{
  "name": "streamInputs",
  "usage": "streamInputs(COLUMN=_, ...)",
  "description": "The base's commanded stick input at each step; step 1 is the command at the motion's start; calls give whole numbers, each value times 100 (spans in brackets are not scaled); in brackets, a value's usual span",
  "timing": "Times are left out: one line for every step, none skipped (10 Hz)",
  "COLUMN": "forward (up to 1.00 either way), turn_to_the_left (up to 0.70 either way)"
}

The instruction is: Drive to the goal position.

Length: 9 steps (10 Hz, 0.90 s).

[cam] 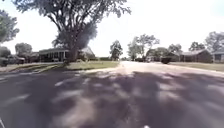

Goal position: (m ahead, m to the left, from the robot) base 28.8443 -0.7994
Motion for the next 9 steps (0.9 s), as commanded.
streamInputs(forward=100, turn_to_the_left=0)
streamInputs(forward=100, turn_to_the_left=0)
streamInputs(forward=100, turn_to_the_left=0)
streamInputs(forward=100, turn_to_the_left=0)
streamInputs(forward=100, turn_to_the_left=0)
streamInputs(forward=100, turn_to_the_left=0)
streamInputs(forward=100, turn_to_the_left=0)
streamInputs(forward=100, turn_to_the_left=-1)
streamInputs(forward=100, turn_to_the_left=-24)
